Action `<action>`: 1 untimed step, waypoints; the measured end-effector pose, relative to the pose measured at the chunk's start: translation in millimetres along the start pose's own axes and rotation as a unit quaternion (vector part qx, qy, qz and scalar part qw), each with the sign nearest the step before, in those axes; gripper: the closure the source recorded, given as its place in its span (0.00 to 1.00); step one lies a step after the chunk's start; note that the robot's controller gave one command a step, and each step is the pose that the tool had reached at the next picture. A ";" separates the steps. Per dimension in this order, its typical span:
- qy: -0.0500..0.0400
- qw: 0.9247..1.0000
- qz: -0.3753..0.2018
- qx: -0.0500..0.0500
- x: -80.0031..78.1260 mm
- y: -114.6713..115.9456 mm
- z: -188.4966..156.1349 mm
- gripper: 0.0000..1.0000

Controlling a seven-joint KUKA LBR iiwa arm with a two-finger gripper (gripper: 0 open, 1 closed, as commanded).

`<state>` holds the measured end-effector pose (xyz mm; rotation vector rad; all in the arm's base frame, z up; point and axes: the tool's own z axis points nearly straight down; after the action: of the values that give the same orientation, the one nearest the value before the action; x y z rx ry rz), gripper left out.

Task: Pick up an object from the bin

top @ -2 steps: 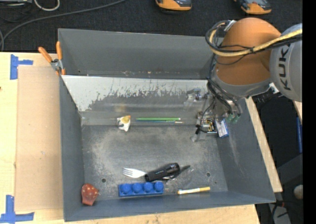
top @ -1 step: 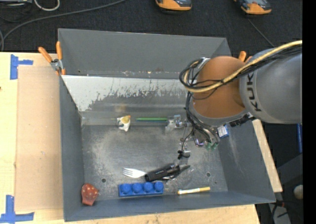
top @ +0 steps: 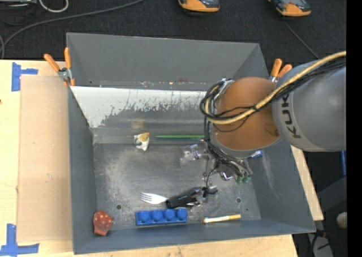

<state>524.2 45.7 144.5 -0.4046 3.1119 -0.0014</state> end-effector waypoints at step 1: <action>0.003 0.998 -0.055 -0.001 16.6 6.2 15.8 0.00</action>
Offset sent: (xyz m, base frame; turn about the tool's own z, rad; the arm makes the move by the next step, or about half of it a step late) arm -0.0305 -0.0123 -0.0745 -0.2431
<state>506.6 47.4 128.7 -0.5756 3.0906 0.0015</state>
